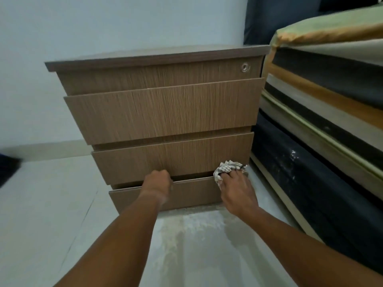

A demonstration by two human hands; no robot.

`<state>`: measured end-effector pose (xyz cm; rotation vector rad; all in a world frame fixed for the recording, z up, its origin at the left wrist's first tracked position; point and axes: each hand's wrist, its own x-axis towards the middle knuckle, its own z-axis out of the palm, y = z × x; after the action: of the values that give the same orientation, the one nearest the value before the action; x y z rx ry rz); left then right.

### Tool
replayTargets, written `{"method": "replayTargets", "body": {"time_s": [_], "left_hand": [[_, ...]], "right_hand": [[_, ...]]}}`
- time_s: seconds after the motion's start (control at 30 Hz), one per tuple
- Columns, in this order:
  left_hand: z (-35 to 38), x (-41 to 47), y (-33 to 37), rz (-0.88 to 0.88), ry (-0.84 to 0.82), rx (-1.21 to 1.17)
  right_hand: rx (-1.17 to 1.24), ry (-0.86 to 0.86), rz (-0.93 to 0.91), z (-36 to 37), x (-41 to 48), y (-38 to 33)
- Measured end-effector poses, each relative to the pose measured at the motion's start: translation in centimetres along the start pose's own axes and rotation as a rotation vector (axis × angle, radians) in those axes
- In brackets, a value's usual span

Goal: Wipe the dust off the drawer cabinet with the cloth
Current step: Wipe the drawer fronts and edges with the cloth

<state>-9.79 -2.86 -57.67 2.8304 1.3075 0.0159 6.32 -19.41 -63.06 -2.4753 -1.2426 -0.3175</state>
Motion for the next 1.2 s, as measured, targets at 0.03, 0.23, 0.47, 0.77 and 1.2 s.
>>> {"method": "replayTargets", "body": {"time_s": [0.03, 0.23, 0.47, 0.77, 1.2], "left_hand": [[0.3, -0.1, -0.3, 0.011, 0.005, -0.009], [1.5, -0.7, -1.4, 0.149, 0.008, 0.082], [0.2, -2.7, -1.2, 0.334, 0.298, -0.137], [-2.5, -0.8, 0.6, 0.354, 0.658, -0.125], [-3.8, -1.1, 0.6, 0.363, 0.584, -0.17]], "right_hand": [[0.003, -0.005, 0.003, 0.1, 0.0, -0.2], [0.411, -0.118, 0.132, -1.1, -0.1, -2.0], [0.92, 0.636, 0.569, -5.2, 2.7, -6.8], [0.302, 0.361, 0.052, -1.0, 3.4, -8.5], [0.696, 0.451, 0.707, -2.7, 5.7, 0.3]]}}
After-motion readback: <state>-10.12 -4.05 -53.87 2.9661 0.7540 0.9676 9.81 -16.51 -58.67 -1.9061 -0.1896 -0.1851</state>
